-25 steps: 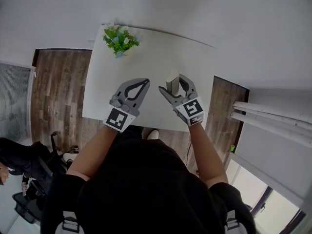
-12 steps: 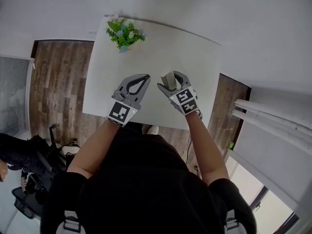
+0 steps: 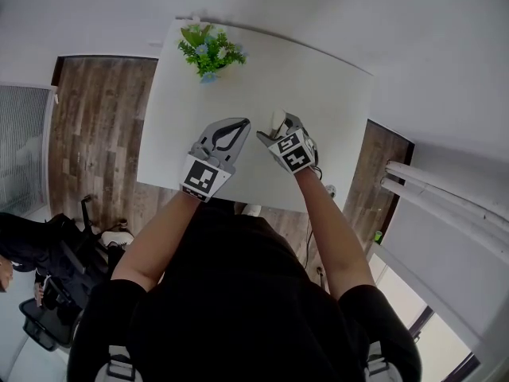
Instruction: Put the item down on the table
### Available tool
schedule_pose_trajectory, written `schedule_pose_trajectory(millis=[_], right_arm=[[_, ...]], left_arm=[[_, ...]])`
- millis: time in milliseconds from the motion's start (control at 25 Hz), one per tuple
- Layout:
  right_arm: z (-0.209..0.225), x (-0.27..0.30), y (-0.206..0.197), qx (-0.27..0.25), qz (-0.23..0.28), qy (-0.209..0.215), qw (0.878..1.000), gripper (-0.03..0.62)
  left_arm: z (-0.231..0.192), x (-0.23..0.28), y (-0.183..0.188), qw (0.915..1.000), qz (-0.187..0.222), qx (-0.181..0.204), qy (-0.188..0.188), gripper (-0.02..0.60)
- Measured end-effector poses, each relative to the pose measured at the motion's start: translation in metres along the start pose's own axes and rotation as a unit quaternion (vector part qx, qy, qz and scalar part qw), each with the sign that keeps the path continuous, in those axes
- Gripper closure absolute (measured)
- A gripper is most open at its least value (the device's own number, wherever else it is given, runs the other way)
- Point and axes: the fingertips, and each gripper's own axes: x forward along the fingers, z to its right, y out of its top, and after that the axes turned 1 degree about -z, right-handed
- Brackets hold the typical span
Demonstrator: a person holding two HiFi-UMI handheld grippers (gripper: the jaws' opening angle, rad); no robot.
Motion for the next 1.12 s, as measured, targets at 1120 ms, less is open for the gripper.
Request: schedule_pose_trajectory(millis=[1120], right_arm=[[-0.034, 0.059, 0.042, -0.059, 0.002, 0.023, 0.998, 0.284]], left_arm=[[-0.040, -0.032, -0.017, 0.9989, -0.006, -0.017, 0.044, 0.588]])
